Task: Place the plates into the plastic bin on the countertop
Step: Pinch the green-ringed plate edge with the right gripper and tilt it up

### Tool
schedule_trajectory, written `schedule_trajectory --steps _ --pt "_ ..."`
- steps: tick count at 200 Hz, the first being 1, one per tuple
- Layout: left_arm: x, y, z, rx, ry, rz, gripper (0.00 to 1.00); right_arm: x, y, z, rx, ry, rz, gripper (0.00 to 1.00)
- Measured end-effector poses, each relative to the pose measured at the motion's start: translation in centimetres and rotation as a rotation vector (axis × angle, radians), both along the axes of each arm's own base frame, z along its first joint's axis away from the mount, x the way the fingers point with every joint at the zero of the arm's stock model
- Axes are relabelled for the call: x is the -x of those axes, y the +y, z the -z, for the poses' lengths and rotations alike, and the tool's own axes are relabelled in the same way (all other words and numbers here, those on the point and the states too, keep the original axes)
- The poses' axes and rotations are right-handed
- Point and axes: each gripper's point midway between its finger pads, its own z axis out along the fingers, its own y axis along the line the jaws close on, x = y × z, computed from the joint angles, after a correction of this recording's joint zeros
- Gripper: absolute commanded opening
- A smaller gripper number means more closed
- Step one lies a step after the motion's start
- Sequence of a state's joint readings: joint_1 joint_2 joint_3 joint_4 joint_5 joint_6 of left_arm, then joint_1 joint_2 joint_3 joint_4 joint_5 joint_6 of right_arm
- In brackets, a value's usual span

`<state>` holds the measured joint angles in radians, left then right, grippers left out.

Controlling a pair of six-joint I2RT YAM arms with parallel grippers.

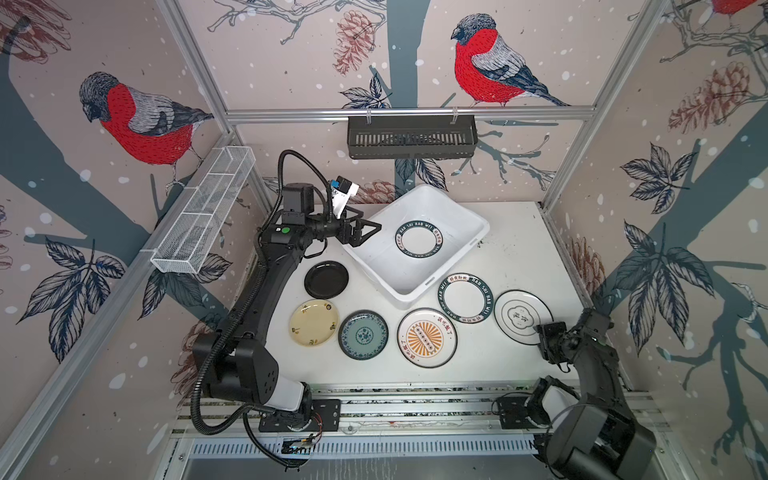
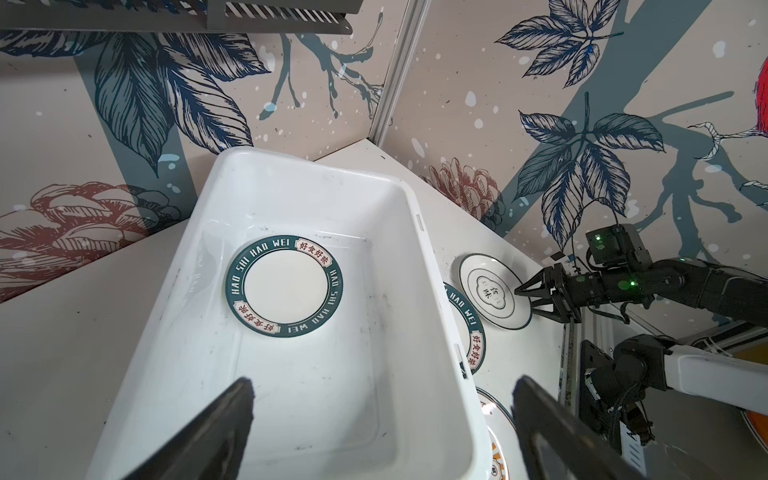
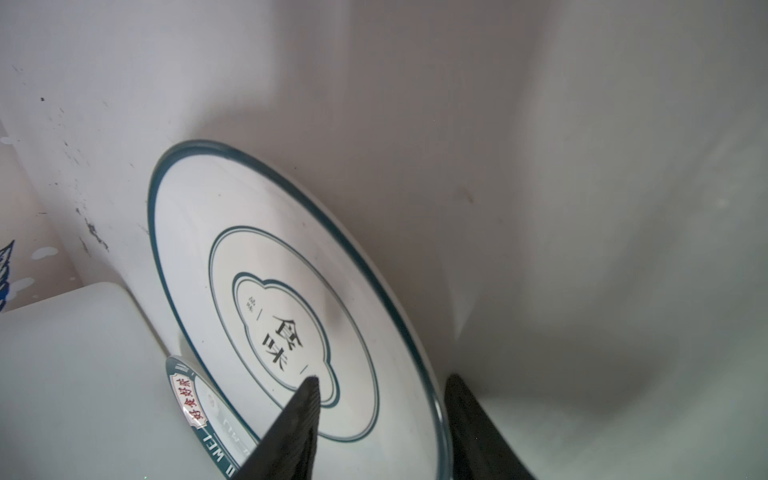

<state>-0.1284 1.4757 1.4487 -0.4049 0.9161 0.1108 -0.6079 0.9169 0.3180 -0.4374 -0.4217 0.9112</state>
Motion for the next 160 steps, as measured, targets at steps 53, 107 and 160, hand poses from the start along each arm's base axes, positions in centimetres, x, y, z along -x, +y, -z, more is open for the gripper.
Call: schedule_trajectory --steps 53,107,160 --pt "0.0 0.0 0.0 0.001 0.000 0.000 0.96 -0.9 -0.5 -0.1 -0.016 -0.091 0.004 0.45" --pt "0.1 -0.2 0.0 0.003 0.003 0.002 0.96 -2.1 -0.3 0.1 -0.061 -0.198 -0.042 0.42" --pt "0.0 -0.2 0.2 0.003 0.003 0.003 0.96 -2.8 0.1 0.4 -0.082 -0.268 -0.092 0.35"
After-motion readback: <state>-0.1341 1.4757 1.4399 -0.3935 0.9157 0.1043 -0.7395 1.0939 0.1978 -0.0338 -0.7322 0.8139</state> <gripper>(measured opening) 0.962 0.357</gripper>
